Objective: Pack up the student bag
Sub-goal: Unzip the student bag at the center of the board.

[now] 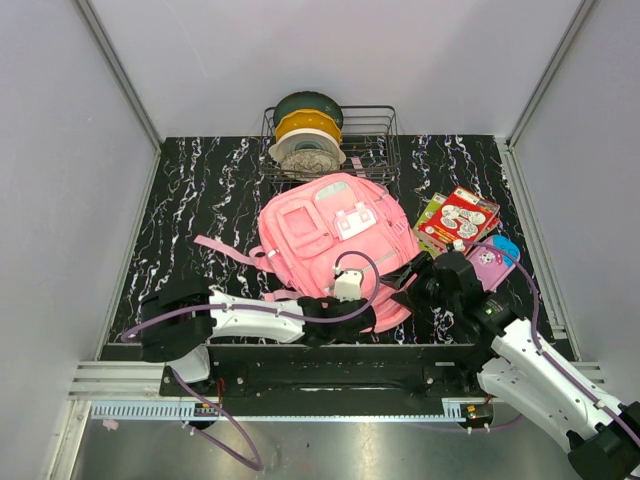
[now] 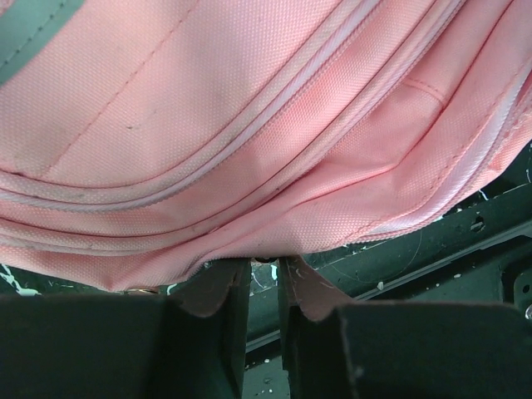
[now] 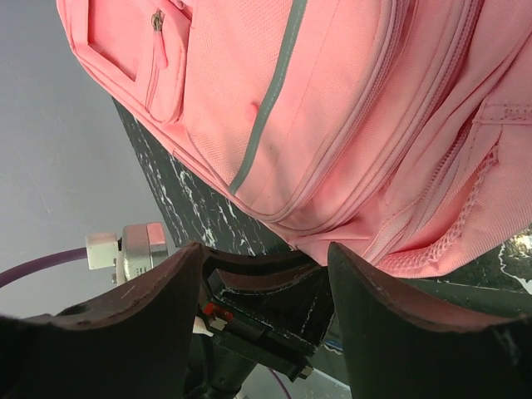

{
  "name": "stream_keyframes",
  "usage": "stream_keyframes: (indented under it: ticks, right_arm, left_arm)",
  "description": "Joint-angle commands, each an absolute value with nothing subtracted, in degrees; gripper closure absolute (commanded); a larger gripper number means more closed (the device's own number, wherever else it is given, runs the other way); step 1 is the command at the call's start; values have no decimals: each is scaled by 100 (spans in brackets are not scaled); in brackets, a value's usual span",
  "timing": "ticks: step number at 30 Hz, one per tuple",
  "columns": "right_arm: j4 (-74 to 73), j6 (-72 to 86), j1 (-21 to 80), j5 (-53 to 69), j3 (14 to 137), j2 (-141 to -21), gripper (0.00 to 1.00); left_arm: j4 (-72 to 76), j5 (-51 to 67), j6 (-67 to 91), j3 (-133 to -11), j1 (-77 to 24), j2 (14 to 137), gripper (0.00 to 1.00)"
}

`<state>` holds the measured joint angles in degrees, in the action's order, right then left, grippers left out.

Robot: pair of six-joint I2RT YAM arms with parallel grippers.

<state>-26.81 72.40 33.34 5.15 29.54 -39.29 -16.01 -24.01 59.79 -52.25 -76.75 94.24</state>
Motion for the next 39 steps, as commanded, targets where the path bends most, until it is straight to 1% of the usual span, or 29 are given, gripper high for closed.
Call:
stream_keyframes:
  ticks: [1,5,9,13,17,23,30,33,39]
  right_arm:
    - [-2584,7119,3375,483,2971,-3920,33]
    - [-2759,7180,3366,922,2918,-3920,33]
    - [-2900,7277,3375,1098,2822,-3753,35]
    - [-2971,7216,3375,1134,2708,-3893,36]
    - [-2436,7260,3384,1362,2435,-4227,40]
    - [-1558,7356,3384,1178,2241,-4552,47]
    - [-1195,7286,3384,1327,2355,-4641,52]
    - [-1116,7286,3384,1415,2312,-4535,51]
    - [-1133,7365,3392,1854,2294,-4333,42]
  left_arm:
    - [-1424,-2294,5959,-5370,-7620,9519,100]
    - [-1468,-2382,5880,-5282,-7629,9352,100]
    - [-1494,-2443,5748,-5308,-7629,9176,100]
    - [-1485,-2566,5494,-5414,-7690,8992,100]
    - [-1459,-2637,5300,-5458,-7752,8746,100]
    - [-1450,-2619,5238,-5405,-7787,8684,100]
    - [-1424,-2610,5150,-5441,-7840,8745,100]
    - [-1485,-2663,5106,-5475,-7849,8780,100]
    - [-1617,-2795,5185,-5520,-7849,8842,100]
